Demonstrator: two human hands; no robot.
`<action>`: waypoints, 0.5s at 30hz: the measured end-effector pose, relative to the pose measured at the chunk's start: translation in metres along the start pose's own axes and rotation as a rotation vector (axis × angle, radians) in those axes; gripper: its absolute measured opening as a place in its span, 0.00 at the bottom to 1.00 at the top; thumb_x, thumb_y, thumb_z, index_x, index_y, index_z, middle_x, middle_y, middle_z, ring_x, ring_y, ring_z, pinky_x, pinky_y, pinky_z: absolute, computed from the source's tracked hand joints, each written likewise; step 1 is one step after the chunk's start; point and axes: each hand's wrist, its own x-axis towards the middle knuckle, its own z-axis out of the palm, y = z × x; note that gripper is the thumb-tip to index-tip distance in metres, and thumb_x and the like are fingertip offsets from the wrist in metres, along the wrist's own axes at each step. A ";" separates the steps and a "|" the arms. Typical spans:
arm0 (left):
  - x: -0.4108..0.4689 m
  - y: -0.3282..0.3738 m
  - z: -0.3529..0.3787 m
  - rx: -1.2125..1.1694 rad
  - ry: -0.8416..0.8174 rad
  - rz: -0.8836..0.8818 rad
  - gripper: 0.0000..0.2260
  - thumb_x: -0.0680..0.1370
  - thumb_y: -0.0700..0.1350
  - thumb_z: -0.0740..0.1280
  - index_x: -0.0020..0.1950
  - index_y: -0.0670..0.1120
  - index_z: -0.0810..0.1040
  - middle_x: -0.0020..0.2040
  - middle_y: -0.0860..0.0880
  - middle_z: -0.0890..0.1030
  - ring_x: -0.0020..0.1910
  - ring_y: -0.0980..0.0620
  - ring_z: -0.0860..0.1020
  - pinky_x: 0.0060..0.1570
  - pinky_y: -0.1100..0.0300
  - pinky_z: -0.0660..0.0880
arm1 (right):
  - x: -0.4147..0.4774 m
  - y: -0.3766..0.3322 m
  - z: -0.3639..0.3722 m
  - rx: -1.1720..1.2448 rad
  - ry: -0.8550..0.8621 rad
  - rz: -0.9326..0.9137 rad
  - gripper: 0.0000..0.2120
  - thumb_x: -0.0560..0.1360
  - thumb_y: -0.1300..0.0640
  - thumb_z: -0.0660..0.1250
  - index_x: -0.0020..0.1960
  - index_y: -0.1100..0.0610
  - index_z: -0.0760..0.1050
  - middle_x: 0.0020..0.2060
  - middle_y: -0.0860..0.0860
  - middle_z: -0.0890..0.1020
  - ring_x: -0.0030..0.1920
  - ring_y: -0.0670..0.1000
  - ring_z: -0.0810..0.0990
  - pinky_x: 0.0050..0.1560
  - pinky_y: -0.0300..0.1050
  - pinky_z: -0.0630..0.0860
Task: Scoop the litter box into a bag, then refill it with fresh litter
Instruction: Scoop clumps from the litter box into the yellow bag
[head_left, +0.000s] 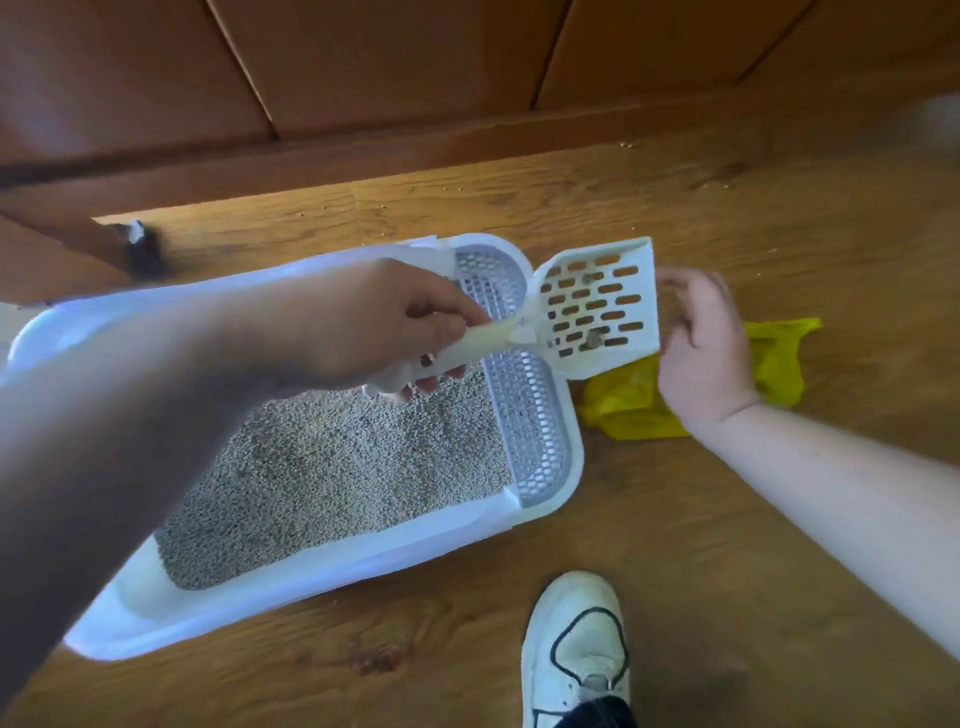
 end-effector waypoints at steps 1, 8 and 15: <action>0.011 0.011 0.010 0.020 -0.012 0.011 0.11 0.83 0.46 0.61 0.54 0.57 0.82 0.40 0.54 0.85 0.34 0.57 0.83 0.35 0.61 0.81 | 0.000 0.015 -0.012 0.012 0.039 0.064 0.26 0.73 0.68 0.53 0.64 0.47 0.72 0.64 0.47 0.74 0.68 0.49 0.72 0.71 0.49 0.68; 0.078 0.066 0.096 0.259 -0.018 0.100 0.12 0.82 0.47 0.59 0.58 0.56 0.81 0.38 0.54 0.81 0.32 0.55 0.81 0.28 0.70 0.75 | -0.032 0.086 -0.073 -0.001 0.196 0.340 0.27 0.71 0.69 0.52 0.65 0.49 0.71 0.63 0.53 0.76 0.66 0.52 0.74 0.71 0.47 0.68; 0.113 0.059 0.173 0.536 0.111 0.236 0.12 0.81 0.49 0.61 0.63 0.58 0.77 0.55 0.50 0.78 0.56 0.47 0.75 0.54 0.54 0.75 | -0.061 0.110 -0.081 0.011 0.247 0.354 0.26 0.69 0.64 0.54 0.66 0.58 0.73 0.61 0.53 0.76 0.62 0.53 0.75 0.66 0.46 0.70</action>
